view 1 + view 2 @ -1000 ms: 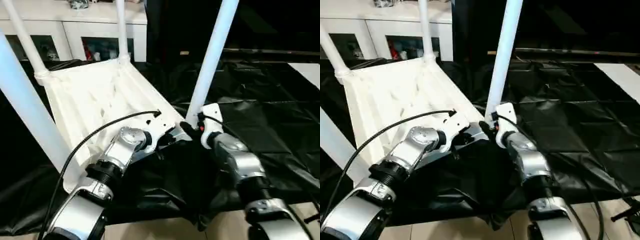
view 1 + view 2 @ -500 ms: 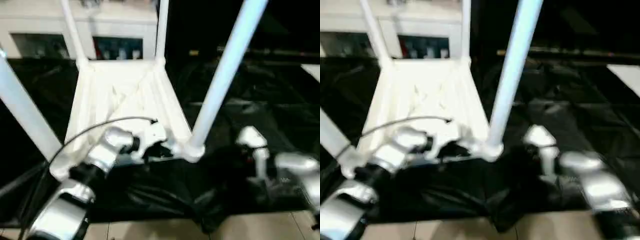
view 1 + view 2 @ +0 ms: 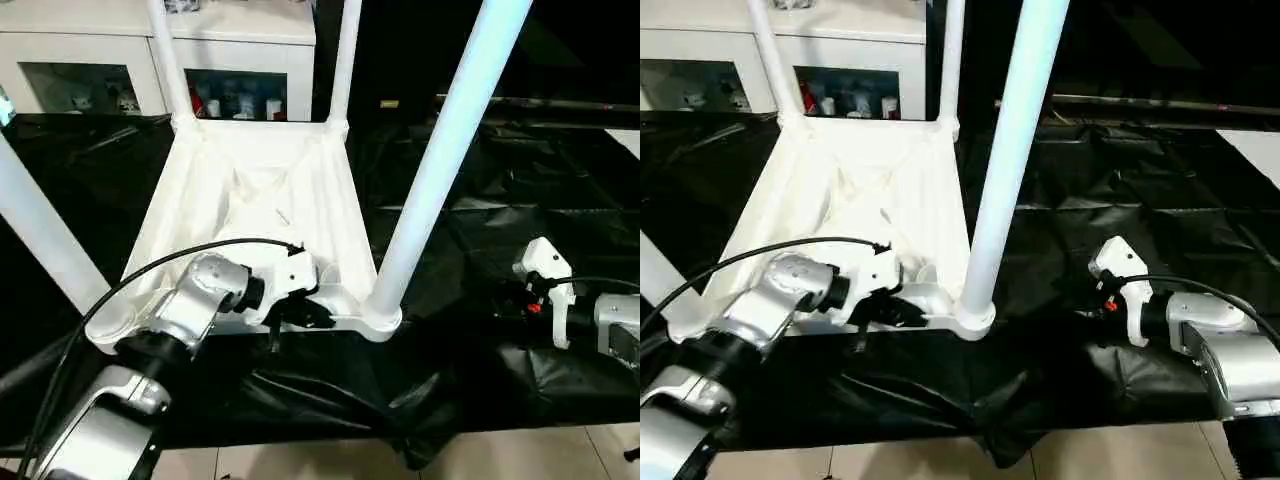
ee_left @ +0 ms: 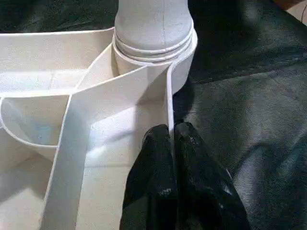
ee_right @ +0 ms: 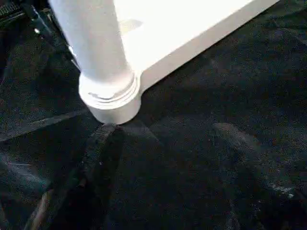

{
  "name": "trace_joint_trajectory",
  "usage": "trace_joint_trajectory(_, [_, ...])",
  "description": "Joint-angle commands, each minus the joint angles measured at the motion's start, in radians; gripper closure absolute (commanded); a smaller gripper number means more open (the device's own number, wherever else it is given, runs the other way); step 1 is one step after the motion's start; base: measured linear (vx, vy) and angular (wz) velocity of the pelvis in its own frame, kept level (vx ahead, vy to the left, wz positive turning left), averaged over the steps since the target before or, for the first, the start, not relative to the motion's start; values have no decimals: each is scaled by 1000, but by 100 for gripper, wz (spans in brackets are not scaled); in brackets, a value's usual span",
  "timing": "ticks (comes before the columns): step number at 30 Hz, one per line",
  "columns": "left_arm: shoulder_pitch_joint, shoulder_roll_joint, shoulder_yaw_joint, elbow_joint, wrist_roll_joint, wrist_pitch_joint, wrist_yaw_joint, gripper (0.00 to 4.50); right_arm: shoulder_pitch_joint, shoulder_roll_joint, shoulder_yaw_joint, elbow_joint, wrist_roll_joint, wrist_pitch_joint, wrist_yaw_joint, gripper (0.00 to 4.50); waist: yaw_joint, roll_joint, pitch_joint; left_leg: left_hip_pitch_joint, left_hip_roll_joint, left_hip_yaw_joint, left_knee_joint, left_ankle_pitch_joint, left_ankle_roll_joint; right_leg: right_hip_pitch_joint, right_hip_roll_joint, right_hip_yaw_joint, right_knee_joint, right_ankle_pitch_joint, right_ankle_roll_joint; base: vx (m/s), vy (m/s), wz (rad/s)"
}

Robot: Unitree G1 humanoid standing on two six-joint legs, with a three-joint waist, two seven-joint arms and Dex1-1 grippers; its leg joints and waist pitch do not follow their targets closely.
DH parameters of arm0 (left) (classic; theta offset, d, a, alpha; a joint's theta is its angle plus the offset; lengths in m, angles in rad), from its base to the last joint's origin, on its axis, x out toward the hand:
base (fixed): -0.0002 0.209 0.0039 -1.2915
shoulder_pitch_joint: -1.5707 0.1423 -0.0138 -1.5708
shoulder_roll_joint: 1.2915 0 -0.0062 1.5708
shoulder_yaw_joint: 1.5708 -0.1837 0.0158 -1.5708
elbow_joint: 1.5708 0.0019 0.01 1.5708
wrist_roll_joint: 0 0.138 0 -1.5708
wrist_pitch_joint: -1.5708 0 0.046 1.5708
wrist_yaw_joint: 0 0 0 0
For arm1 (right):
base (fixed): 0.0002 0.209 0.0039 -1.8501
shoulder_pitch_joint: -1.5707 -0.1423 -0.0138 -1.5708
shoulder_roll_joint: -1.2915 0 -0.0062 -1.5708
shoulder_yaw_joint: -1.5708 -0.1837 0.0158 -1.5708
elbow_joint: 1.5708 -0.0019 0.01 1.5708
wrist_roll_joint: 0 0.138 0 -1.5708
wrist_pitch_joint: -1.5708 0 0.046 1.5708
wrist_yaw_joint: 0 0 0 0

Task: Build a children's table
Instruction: Rotate leg to tighten

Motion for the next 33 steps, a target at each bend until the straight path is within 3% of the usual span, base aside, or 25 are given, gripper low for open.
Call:
trace_joint_trajectory(1, [23,-3,-48,-8,20,19,-13,450,10,4,2,-30,10,9,-5,137,-2,-10,-46,-3,-2,17,-56,-301,56,51,-28,23,-70,-358,-163,0,0,0])
trace_joint_trajectory(2, [23,-3,-48,-8,20,19,-13,450,10,4,2,-30,10,9,-5,137,-2,-10,-46,-4,-3,17,-56,-301,55,51,-27,23,-72,-365,-158,0,0,0])
trace_joint_trajectory(4, [48,20,-28,-94,-17,65,-38,393,13,15,-1,-37,10,5,-19,134,0,-9,-46,-4,1,15,-59,-286,50,52,-29,25,-66,-343,-164,0,0,0])
trace_joint_trajectory(6, [60,27,-15,-134,-39,88,-50,390,15,20,-3,-38,11,3,-27,134,-2,-10,-49,-4,0,16,-57,-277,49,53,-28,25,-62,-320,-170,0,0,0])
trace_joint_trajectory(7, [94,35,31,-246,-90,148,-33,383,24,30,-20,-45,10,-5,-59,134,-2,-17,-49,-6,1,17,-56,-262,52,54,-29,25,-57,-303,-177,0,0,0])
trace_joint_trajectory(8, [113,37,55,-309,-115,182,-16,370,30,32,-32,-49,10,-9,-78,134,-1,-32,-48,-9,3,18,-55,-240,54,54,-31,26,-53,-289,-186,0,0,0])
trace_joint_trajectory(9, [113,37,55,-309,-115,182,-16,359,30,32,-32,-49,10,-9,-78,134,1,-24,-47,-7,4,18,-56,-241,52,53,-31,26,-53,-295,-189,0,0,0])
trace_joint_trajectory(10, [163,11,156,-452,-174,245,103,349,31,52,-80,-64,10,-3,-155,134,-2,-30,-48,-8,10,17,-55,-232,44,54,-33,27,-44,-268,-199,0,0,0])
trace_joint_trajectory(12, [178,-6,195,-491,-191,260,156,344,29,60,-98,-68,10,3,-184,134,-3,-30,-43,-7,6,21,-55,-235,46,49,-27,25,-54,-279,-197,0,0,0])
trace_joint_trajectory(13, [220,-57,271,-550,-187,259,293,328,29,78,-129,-77,-5,5,-251,134,-4,-31,-42,-6,7,20,-54,-247,41,49,-27,25,-55,-288,-193,0,0,0])
trace_joint_trajectory(14, [252,-83,301,-587,-177,258,360,319,33,90,-145,-85,-17,9,-293,134,-7,-35,-37,-10,3,21,-53,-264,43,49,-24,22,-62,-318,-177,0,0,0])
trace_joint_trajectory(17, [306,-122,335,-645,-145,264,462,304,43,125,-168,-115,-26,27,-369,134,-8,-37,-36,-7,-3,21,-53,-285,45,44,-20,21,-74,-414,-119,0,0,0])
trace_joint_trajectory(18, [357,-171,374,-705,-117,284,578,284,56,174,-189,-150,-28,45,-456,134,-10,-29,-35,-8,-2,19,-55,-283,38,42,-18,23,-77,-427,-94,0,0,0])
trace_joint_trajectory(19, [377,-194,392,-728,-108,286,629,274,63,197,-197,-164,-29,53,-494,134,-14,-34,-36,-12,-3,18,-54,-280,33,43,-17,20,-78,-424,-83,0,0,0])
trace_joint_trajectory(21, [405,-227,414,-732,-86,228,708,263,74,237,-203,-186,-30,46,-539,134,-14,-33,-38,-12,-3,18,-53,-280,34,42,-15,20,-80,-421,-75,0,0,0])
trace_joint_trajectory(22, [440,-263,441,-730,-24,166,847,254,95,305,-214,-223,-25,51,-617,134,-15,-32,-38,-13,-3,16,-55,-290,34,39,-12,19,-83,-426,-63,0,0,0])
trace_joint_trajectory(23, [443,-266,443,-729,-18,160,859,232,96,311,-215,-226,-24,51,-623,106,-17,-33,-37,-13,-5,16,-54,-299,33,38,-12,18,-84,-431,-55,0,0,0])
trace_joint_trajectory(24, [458,-271,454,-729,-29,169,867,232,111,346,-211,-244,-23,41,-653,106,-13,-25,-39,-11,-6,14,-55,-306,29,38,-13,17,-83,-438,-41,0,0,0])
trace_joint_trajectory(26, [474,-279,467,-741,-50,202,869,225,126,377,-202,-260,-21,33,-675,99,-15,-25,-38,-11,-8,12,-58,-325,25,35,-11,17,-88,-453,-29,0,0,0])
trace_joint_trajectory(27, [485,-294,482,-752,-64,228,881,208,137,397,-193,-269,-17,27,-683,76,-15,-10,-40,-6,-4,12,-58,-335,16,33,-11,20,-87,-415,-36,0,0,0])
trace_joint_trajectory(28, [494,-305,492,-761,-74,247,896,208,144,411,-187,-275,-13,25,-690,76,-15,-15,-38,-10,-7,11,-60,-341,18,36,-7,18,-83,-393,-43,0,0,0])
trace_joint_trajectory(29, [515,-323,500,-769,-78,228,925,192,163,441,-162,-289,-22,17,-707,63,-9,22,-38,-6,-6,7,-63,-350,8,35,-10,21,-78,-370,-54,0,0,0])
trace_joint_trajectory(31, [554,-328,498,-748,-70,159,937,177,206,488,-107,-304,-46,-16,-728,47,-11,30,-35,-9,-11,6,-62,-383,13,37,-9,16,-88,-373,-58,0,0,0])
trace_joint_trajectory(32, [560,-331,507,-741,-77,147,946,165,213,496,-99,-304,-52,-23,-734,33,-14,19,-37,-13,-12,8,-61,-379,20,39,-8,17,-89,-374,-57,0,0,0])
trace_joint_trajectory(33, [567,-337,520,-735,-89,134,954,155,220,504,-93,-303,-59,-31,-741,24,-12,25,-38,-13,-13,7,-61,-378,19,41,-8,17,-87,-381,-56,0,0,0])
